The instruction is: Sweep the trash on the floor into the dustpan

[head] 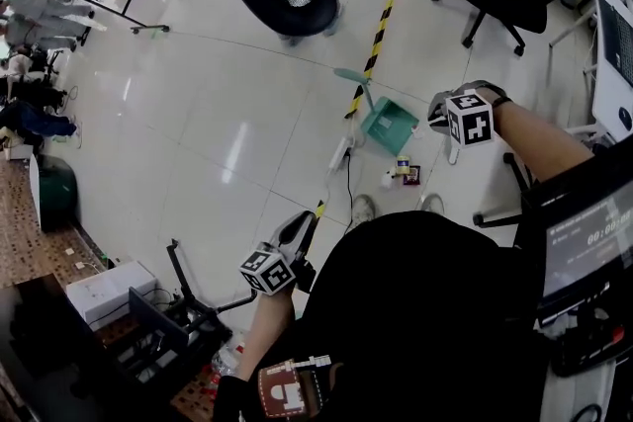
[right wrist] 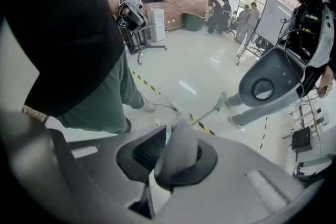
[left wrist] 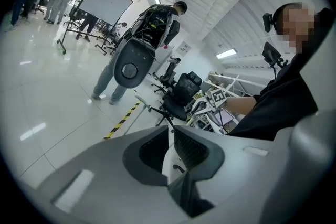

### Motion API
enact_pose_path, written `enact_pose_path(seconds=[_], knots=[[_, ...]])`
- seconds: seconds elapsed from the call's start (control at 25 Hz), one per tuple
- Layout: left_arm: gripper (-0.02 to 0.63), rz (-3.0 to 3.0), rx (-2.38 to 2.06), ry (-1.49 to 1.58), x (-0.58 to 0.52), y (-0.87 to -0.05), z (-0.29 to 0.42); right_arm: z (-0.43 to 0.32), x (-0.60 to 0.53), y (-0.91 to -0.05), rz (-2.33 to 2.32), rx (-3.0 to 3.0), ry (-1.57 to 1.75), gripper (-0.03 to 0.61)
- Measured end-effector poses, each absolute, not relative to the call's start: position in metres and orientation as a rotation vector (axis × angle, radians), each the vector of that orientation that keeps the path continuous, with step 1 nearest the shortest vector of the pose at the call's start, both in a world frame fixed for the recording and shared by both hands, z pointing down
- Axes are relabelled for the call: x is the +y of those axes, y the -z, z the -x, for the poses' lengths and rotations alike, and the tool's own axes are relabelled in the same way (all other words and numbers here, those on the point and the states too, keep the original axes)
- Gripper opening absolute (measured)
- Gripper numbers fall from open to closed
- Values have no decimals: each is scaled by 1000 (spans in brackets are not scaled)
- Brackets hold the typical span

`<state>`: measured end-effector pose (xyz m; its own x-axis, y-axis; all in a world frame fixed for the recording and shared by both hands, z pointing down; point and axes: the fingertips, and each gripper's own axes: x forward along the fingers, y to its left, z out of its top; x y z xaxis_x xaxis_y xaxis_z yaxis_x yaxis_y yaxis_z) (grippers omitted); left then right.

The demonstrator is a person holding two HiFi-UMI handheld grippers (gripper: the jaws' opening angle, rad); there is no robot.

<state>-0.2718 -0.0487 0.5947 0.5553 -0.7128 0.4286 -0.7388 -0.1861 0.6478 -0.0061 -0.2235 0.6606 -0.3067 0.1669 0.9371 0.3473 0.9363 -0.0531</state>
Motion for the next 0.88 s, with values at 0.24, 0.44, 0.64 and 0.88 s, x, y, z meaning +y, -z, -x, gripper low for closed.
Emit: enact_pose_path(seconds=[0.24,0.44,0.64,0.88], knots=[[35,-1874,-1209,-46,-31,-596,286,51,-225,-687,358,-1975,229,23],[35,-1872,-1220,-41,-33,-601,286,96,-240,-661,267,-2139,321,23],[35,-1906,-1193,-25,-43,-594,277,86,-252,-617,172,-2214,310,23],[35,-1935,-1150,-35,-53,-600,265,60,-260,-593,101,-2228,294,25]])
